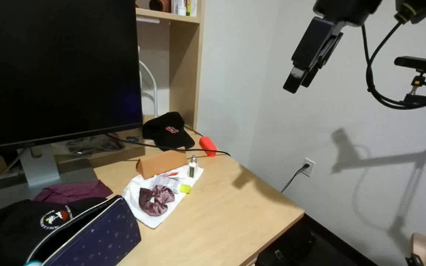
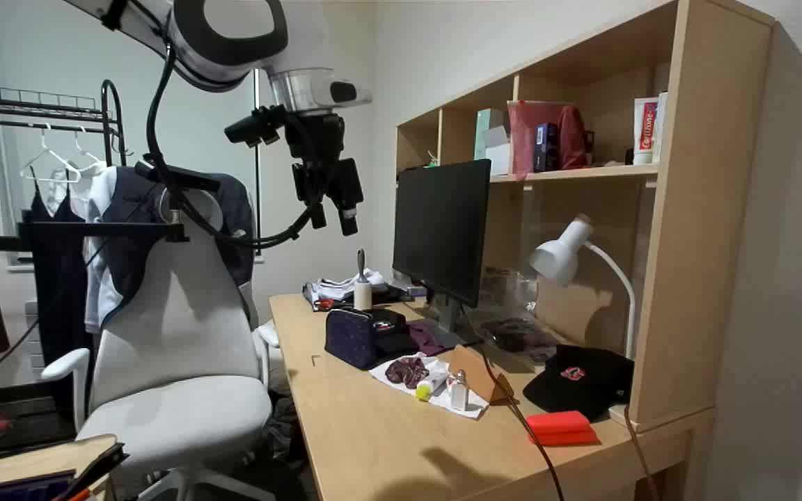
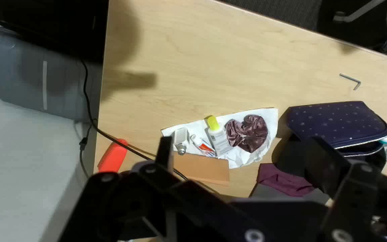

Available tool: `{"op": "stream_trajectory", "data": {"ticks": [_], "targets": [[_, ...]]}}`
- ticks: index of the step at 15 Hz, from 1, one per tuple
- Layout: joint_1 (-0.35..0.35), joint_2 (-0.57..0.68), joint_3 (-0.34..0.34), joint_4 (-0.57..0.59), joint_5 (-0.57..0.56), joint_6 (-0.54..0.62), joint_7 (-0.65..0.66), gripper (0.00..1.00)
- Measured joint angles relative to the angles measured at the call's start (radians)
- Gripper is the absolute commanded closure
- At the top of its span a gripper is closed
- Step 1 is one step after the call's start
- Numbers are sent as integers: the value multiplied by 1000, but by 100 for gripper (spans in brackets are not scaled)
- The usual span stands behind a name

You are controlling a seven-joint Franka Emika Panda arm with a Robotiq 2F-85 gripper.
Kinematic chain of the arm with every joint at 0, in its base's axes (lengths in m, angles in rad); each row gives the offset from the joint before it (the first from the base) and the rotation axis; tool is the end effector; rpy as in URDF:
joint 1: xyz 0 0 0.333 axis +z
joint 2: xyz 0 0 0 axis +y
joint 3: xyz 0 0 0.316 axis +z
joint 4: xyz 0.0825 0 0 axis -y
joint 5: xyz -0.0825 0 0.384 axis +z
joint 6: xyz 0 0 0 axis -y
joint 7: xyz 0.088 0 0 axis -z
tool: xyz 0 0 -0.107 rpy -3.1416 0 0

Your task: Move the black cap to the left side of the desk

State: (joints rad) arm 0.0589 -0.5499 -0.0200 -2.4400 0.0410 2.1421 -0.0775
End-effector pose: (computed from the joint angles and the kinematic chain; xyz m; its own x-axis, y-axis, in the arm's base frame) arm 0.4073 0.0168 0.5216 0.9633 0.0930 0.2517 0.1038 -0.9941 -0.0300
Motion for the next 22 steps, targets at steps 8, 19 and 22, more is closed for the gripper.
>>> {"op": "stream_trajectory", "data": {"ticks": [8,19,22], "targets": [[-15,90,-7,32,-104,48,-26,0],[-18,605,-16,337,-200,295,-287,0],[-18,603,-15,339,-215,295,-277,0]]}}
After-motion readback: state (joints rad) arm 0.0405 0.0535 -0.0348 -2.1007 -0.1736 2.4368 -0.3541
